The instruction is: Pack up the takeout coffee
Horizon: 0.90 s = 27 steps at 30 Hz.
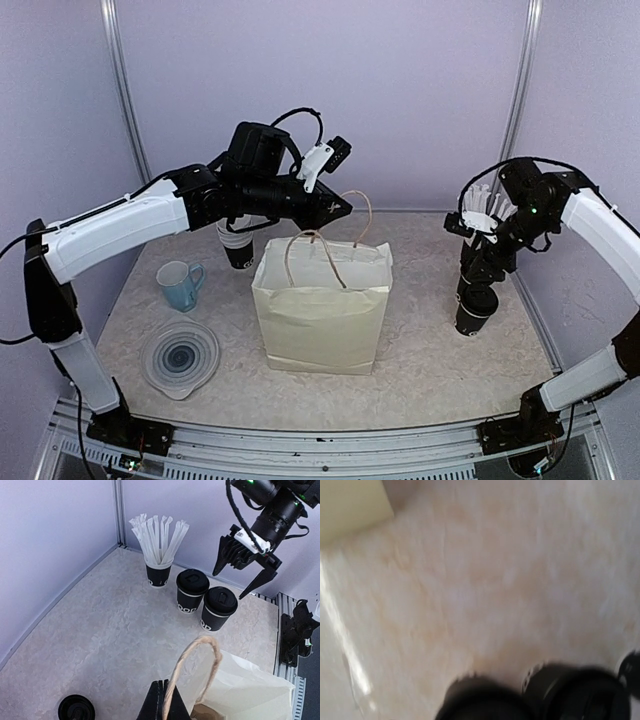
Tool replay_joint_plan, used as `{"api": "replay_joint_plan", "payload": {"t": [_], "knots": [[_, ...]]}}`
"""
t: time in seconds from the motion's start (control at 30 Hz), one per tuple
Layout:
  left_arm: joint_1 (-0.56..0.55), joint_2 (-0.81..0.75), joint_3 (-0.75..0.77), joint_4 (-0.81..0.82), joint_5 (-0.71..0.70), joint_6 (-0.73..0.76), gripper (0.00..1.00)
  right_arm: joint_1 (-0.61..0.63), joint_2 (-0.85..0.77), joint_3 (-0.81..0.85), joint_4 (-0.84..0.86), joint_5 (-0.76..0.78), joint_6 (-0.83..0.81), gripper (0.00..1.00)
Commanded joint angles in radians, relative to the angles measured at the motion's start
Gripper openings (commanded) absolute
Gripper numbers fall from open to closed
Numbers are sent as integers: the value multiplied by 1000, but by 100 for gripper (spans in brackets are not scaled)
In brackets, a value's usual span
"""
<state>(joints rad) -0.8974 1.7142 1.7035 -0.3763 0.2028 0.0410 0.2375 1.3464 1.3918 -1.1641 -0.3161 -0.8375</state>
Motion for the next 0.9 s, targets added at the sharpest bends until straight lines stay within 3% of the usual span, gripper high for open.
{"api": "replay_joint_plan", "payload": {"t": [0.0, 0.1, 0.27, 0.33, 0.67, 0.87], "knots": [[30, 25, 21, -29, 32, -23, 5, -39, -13, -60, -77, 88, -68, 71], [43, 23, 3, -31, 29, -25, 13, -65, -18, -106, -96, 81, -134, 76], [48, 4, -22, -20, 8, -36, 43, -119, 19, -131, -121, 82, -196, 77], [48, -15, -41, -4, 7, -36, 49, -138, 39, -116, -127, 79, -204, 78], [39, -97, -135, 50, 39, -56, 60, -150, 128, -79, -103, 86, -203, 87], [25, -113, -150, 54, 38, -48, 61, -149, 185, -74, -92, 86, -199, 89]]}}
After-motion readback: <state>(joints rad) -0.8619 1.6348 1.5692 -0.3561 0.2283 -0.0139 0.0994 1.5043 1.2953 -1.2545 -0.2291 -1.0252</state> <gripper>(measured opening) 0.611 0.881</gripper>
